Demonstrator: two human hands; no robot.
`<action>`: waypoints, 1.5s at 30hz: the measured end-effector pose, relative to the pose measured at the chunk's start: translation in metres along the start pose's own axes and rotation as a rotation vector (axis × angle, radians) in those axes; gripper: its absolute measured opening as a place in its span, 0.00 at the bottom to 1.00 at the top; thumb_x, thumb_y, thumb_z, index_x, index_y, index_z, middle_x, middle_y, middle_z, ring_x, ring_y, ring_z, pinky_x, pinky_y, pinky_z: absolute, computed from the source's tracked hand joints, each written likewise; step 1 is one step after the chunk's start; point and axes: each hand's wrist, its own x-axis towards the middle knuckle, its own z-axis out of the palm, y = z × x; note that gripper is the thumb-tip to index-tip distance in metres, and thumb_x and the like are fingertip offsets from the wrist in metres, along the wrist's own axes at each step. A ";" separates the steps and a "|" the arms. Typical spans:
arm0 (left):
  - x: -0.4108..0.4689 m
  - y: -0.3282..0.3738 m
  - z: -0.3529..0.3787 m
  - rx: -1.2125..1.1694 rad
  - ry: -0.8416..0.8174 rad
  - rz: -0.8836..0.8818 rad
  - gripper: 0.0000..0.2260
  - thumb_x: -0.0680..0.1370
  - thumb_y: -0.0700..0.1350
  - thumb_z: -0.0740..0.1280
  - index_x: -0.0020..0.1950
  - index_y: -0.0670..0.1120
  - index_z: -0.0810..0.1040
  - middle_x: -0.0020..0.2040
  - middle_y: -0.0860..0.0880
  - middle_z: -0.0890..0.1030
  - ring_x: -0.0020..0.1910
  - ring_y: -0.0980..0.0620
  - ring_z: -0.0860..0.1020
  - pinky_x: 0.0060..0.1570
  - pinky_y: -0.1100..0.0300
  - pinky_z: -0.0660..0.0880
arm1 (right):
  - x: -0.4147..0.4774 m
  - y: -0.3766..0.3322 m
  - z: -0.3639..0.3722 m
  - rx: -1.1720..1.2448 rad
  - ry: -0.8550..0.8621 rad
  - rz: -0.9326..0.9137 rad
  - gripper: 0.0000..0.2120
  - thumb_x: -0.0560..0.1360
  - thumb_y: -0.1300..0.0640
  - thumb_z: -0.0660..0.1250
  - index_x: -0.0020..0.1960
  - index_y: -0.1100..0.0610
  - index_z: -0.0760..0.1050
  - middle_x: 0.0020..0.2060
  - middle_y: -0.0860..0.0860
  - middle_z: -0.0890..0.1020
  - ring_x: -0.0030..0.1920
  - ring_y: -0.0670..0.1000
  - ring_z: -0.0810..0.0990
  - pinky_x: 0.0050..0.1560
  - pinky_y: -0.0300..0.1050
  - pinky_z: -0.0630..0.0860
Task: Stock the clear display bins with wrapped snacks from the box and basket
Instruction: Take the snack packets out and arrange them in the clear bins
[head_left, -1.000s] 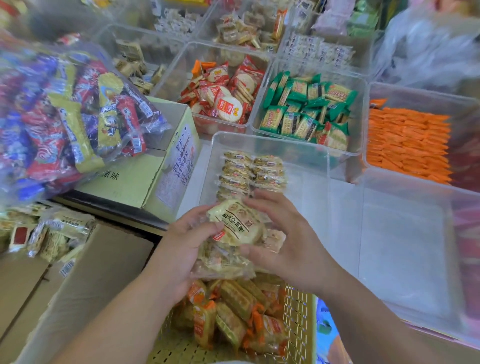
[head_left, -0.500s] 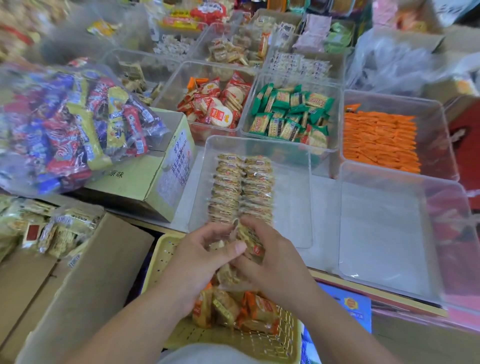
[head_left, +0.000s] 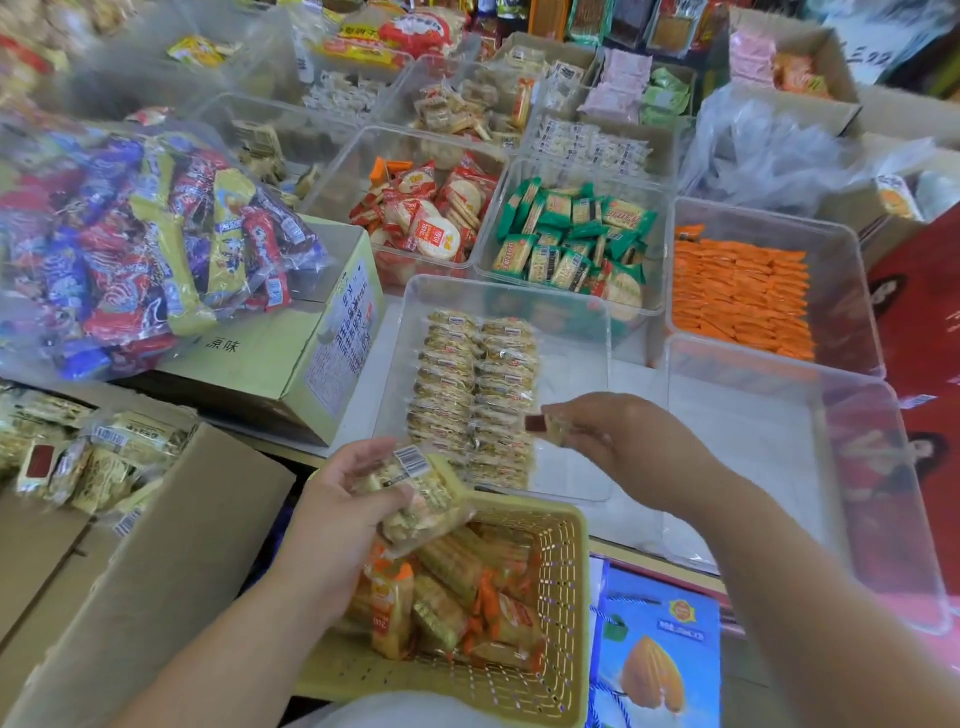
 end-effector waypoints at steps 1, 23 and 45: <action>0.002 0.000 -0.003 -0.013 0.013 0.004 0.22 0.75 0.29 0.73 0.55 0.56 0.85 0.62 0.50 0.80 0.58 0.45 0.83 0.55 0.46 0.81 | 0.006 0.004 -0.003 -0.140 -0.130 -0.037 0.10 0.82 0.47 0.63 0.62 0.41 0.79 0.53 0.45 0.83 0.52 0.48 0.80 0.51 0.47 0.77; 0.021 0.000 -0.016 -0.192 -0.079 -0.114 0.23 0.75 0.31 0.74 0.52 0.61 0.85 0.62 0.52 0.79 0.52 0.60 0.83 0.36 0.67 0.80 | 0.066 0.040 0.082 -0.485 -0.914 0.241 0.13 0.80 0.66 0.60 0.63 0.63 0.76 0.53 0.56 0.77 0.56 0.59 0.77 0.61 0.53 0.76; 0.005 0.035 0.009 -0.403 -0.090 -0.328 0.09 0.69 0.42 0.75 0.44 0.37 0.88 0.51 0.37 0.86 0.38 0.48 0.86 0.32 0.60 0.82 | 0.020 -0.055 0.018 0.428 -0.228 -0.149 0.36 0.70 0.35 0.74 0.75 0.33 0.65 0.74 0.34 0.68 0.73 0.37 0.66 0.68 0.35 0.68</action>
